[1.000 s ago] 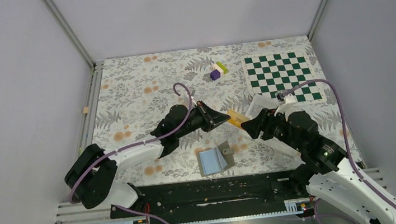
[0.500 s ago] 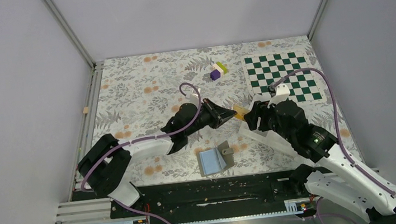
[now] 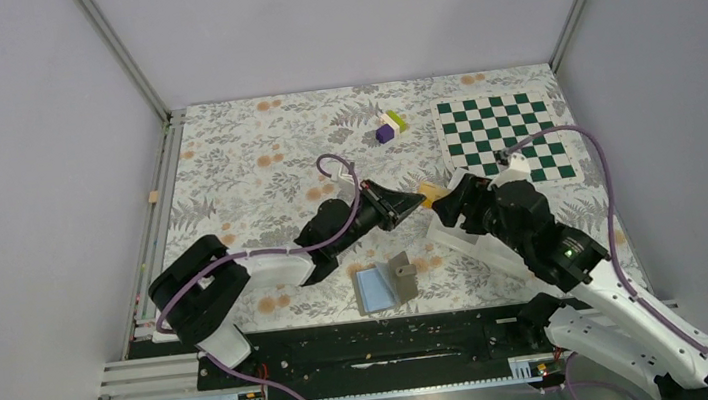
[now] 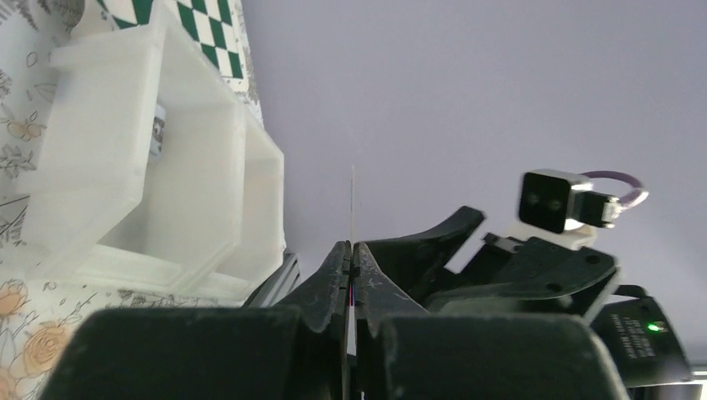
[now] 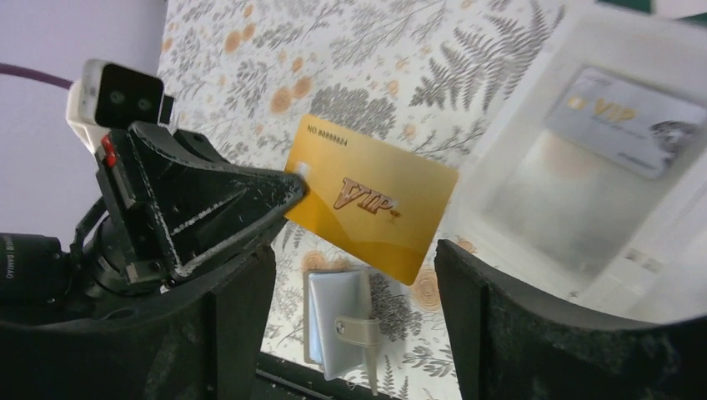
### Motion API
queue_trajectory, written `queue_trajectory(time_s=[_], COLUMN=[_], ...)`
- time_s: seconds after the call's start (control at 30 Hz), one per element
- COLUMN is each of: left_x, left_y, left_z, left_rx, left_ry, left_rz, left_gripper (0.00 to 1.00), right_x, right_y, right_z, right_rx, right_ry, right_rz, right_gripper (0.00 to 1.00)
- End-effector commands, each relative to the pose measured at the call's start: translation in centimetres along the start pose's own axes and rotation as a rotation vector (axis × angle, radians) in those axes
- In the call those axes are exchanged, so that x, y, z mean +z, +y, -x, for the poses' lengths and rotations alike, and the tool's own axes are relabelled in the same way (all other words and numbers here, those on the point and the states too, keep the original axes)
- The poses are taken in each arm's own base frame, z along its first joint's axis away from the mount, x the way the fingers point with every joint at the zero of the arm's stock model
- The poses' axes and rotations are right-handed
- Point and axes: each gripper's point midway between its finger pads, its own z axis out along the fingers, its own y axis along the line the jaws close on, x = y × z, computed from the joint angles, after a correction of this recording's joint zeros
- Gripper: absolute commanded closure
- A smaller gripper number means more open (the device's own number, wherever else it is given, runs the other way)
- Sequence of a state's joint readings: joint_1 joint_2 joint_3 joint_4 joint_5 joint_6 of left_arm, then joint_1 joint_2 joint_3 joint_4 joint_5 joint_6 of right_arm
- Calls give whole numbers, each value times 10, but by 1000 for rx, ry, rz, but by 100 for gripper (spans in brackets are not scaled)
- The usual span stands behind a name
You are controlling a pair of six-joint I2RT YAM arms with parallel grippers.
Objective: Take the credit cards out of the card holder
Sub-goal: Place the credit card in the storage box.
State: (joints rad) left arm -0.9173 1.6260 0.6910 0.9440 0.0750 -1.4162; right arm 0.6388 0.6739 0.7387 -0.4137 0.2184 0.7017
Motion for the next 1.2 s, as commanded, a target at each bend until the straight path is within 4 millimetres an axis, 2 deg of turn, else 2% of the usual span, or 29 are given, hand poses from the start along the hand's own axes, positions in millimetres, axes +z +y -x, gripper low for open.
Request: queue_trajectory(time_s=[0.0, 0.17, 0.3, 0.47, 0.93, 1.0, 1.17], left_x=[-1, -6, -5, -6, -9, -10, -10], left_y=[-46, -46, -36, -36, -30, -30, -28], left_z=[15, 14, 10, 8, 10, 9, 8], left_rx=[-28, -80, -94, -133, -138, -138, -137], left_ry=[-65, -64, -47, -41, -46, -43, -34], left_rz=[-163, -203, -187, -228, -216, -223, -221], left_gripper=[100, 100, 100, 100, 100, 100, 100], right_x=[16, 17, 15, 12, 4, 3, 3], right_y=[21, 7, 0, 6, 20, 14, 6], right_z=[-8, -6, 1, 4, 2, 3, 7], right_rx=[46, 100, 126, 152, 159, 175, 187], right_ry=[8, -50, -116, -143, -118, -129, -162], right_rz=[127, 87, 74, 130, 214, 188, 152], right_gripper=[26, 39, 49, 49, 39, 44, 66])
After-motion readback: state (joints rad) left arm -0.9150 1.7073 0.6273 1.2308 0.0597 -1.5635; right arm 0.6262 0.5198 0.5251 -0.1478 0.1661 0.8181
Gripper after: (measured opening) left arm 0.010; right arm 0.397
